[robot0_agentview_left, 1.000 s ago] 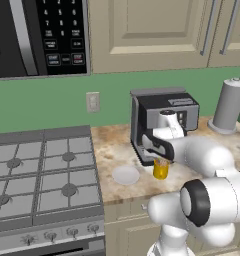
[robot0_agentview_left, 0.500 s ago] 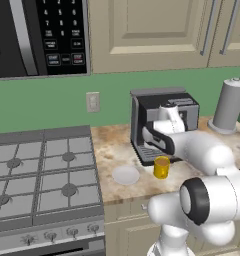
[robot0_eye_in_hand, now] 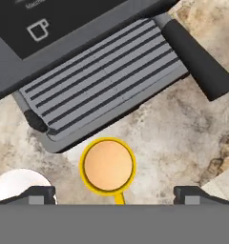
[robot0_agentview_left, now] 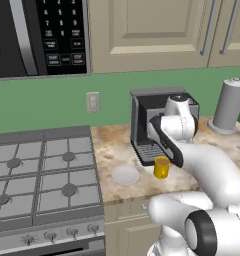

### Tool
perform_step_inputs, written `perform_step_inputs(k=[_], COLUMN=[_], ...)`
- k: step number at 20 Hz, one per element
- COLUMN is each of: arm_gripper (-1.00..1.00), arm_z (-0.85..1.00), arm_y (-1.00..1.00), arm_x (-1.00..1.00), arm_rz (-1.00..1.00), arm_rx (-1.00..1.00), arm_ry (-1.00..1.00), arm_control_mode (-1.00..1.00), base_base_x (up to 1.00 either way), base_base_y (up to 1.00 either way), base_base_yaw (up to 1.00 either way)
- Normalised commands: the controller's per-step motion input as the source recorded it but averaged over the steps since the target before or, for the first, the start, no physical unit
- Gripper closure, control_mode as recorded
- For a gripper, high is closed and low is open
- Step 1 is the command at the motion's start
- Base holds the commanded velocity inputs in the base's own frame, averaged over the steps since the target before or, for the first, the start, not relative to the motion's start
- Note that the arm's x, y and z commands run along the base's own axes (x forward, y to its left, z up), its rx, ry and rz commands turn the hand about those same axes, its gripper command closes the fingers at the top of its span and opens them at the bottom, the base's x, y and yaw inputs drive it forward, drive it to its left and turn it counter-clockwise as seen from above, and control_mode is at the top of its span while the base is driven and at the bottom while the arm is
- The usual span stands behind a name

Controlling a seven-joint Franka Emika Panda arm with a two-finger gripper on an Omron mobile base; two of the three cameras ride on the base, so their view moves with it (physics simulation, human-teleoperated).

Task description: Take a sugar cube from the saucer and place it inside the coffee. Then, grab milk from the fridge and place it next to the coffee on the counter to sweeten the coffee.

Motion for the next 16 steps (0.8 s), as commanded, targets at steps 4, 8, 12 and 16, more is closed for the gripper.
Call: perform_step_inputs(k=[4, 8, 12, 16], arm_gripper=[-1.0, -1.0, -1.0, -1.0], arm_z=[0.62, 0.57, 0.21, 0.0], arm_y=[0.0, 0.0, 0.0, 0.0], arm_x=[-0.8, -0.68, -0.56, -0.44], arm_rz=[0.06, 0.08, 0.07, 0.08], arm_rx=[0.0, 0.0, 0.0, 0.0], arm_ry=[-0.29, -0.2, -0.12, -0.05], arm_control_mode=[-1.0, -1.0, -1.0, -1.0], base_base_x=[0.0, 0.0, 0.0, 0.0], base_base_y=[0.0, 0.0, 0.0, 0.0], base_base_yaw=[0.0, 0.0, 0.0, 0.0])
